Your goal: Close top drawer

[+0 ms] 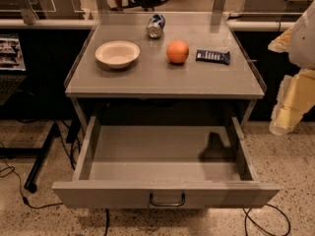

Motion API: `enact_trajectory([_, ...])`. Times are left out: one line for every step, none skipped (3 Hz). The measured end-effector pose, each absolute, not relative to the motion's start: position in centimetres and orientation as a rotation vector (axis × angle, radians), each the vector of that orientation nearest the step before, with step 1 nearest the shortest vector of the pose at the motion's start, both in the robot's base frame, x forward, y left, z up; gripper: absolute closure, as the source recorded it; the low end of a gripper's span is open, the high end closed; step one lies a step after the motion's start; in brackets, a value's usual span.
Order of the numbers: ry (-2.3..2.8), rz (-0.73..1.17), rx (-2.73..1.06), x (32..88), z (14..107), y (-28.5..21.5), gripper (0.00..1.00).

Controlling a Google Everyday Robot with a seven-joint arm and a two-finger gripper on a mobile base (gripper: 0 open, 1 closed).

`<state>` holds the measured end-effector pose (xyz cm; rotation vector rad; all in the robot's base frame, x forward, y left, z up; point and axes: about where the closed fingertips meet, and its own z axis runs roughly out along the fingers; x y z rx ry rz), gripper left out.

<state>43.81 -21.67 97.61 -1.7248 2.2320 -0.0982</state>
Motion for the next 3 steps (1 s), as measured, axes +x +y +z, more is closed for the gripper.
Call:
enact_trajectory([2.232, -0.098, -1.725, 43.8, 97.6, -21.7, 0.00])
enact_trajectory([2.250, -0.072, -1.685, 42.8, 95.4, -22.4, 0.00])
enact_trajectory([2.299, 0.020, -1.538, 40.3, 90.5, -23.9, 0.00])
